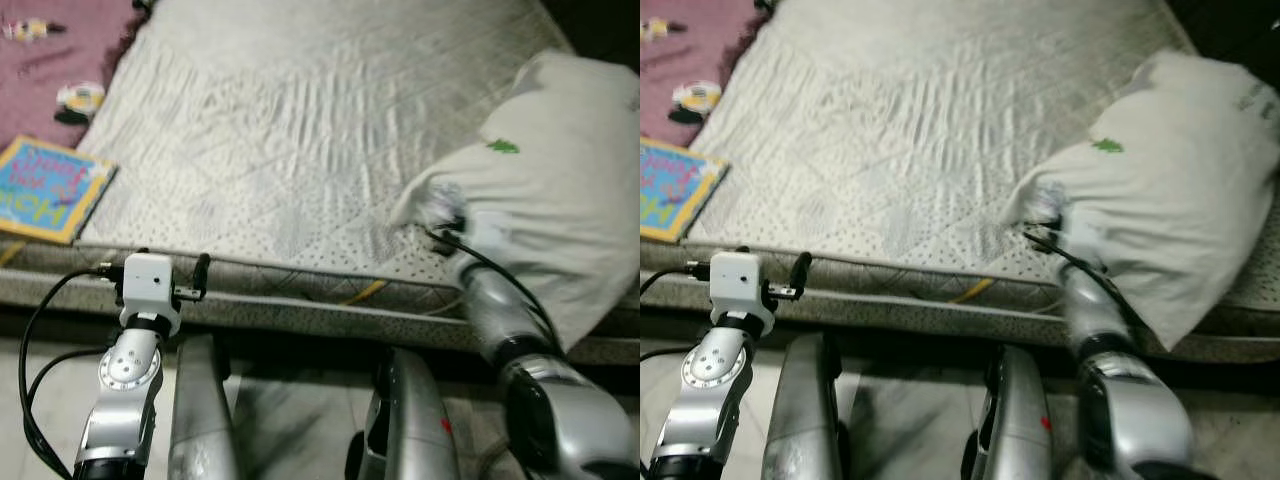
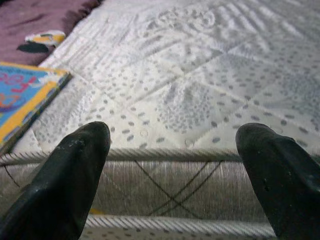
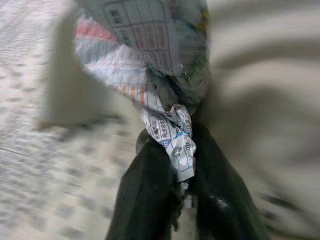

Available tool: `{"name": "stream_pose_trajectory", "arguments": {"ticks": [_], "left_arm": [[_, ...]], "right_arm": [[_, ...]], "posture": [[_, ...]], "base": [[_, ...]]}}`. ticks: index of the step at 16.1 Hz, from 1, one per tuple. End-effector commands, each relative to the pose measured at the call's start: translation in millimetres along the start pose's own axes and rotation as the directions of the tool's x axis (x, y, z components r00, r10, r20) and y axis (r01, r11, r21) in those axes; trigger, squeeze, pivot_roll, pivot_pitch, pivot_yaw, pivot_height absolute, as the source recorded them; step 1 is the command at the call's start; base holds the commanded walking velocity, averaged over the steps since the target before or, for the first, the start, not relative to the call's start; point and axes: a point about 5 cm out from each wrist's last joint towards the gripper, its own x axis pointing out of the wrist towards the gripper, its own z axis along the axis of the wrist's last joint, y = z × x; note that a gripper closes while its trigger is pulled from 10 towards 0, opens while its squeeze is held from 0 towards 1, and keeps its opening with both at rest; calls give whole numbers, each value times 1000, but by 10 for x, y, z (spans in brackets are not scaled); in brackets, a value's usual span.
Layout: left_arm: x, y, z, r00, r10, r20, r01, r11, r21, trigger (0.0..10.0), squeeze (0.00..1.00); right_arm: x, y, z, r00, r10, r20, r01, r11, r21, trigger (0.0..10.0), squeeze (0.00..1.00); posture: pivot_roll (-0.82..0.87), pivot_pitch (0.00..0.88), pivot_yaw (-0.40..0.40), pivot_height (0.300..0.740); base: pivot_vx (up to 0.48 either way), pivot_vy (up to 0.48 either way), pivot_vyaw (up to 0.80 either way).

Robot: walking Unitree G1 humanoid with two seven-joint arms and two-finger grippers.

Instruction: Clean up the room

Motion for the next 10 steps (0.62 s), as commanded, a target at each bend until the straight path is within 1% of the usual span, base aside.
{"name": "stream_pose_trajectory", "arguments": {"ticks": [1,2,3,4,5,6,7,8,9,10], "left_arm": [[-5,-79,-44,1000,-25,-9,24,1000,-11,10000,0],[-11,-156,-62,998,-56,-14,55,998,-23,10000,0],[-13,-205,-70,997,-81,-16,81,996,-31,10000,0],[-15,-222,-73,995,-98,-16,97,995,-32,10000,0],[-17,-218,-73,995,-99,-16,99,995,-33,10000,0],[-19,-211,-77,995,-100,-17,100,994,-37,10000,0],[-20,-204,-78,995,-100,-19,99,994,-41,10000,0],[-24,-200,-87,994,-103,-22,102,994,-41,10000,0],[-25,-201,-90,994,-104,-23,103,994,-41,10000,0],[-27,-210,-95,994,-110,-24,109,993,-42,10000,0]], "right_arm": [[-45,-55,28,998,10,56,-10,1000,9,0,0],[-175,-71,-9,992,41,117,-40,999,-13,0,0],[-315,-11,-32,983,84,162,-80,996,-33,0,0],[-525,169,-42,961,173,214,-177,984,-3,0,0],[-576,214,-54,957,192,218,-193,981,-17,0,0],[-719,338,-106,946,237,223,-231,971,-55,0,0],[-803,409,-147,946,243,217,-243,970,-28,0,0],[-902,464,-159,943,258,213,-254,966,-46,0,0],[-917,469,-152,941,260,218,-254,966,-57,0,0],[-964,438,-73,946,240,219,-237,971,-42,0,0]], "posture": [[8,8,-77,507],[-14,7,-64,507],[-25,10,-57,507],[-35,14,-48,507],[-38,18,-46,507],[-43,23,-43,507],[-46,26,-41,507],[-53,29,-39,507],[-56,29,-38,507],[-62,32,-36,507]], "base": [[0,0,0],[0,0,0],[0,0,0],[0,0,0],[0,0,0],[0,0,0],[0,0,0],[0,0,0],[0,0,0],[0,0,0]]}}
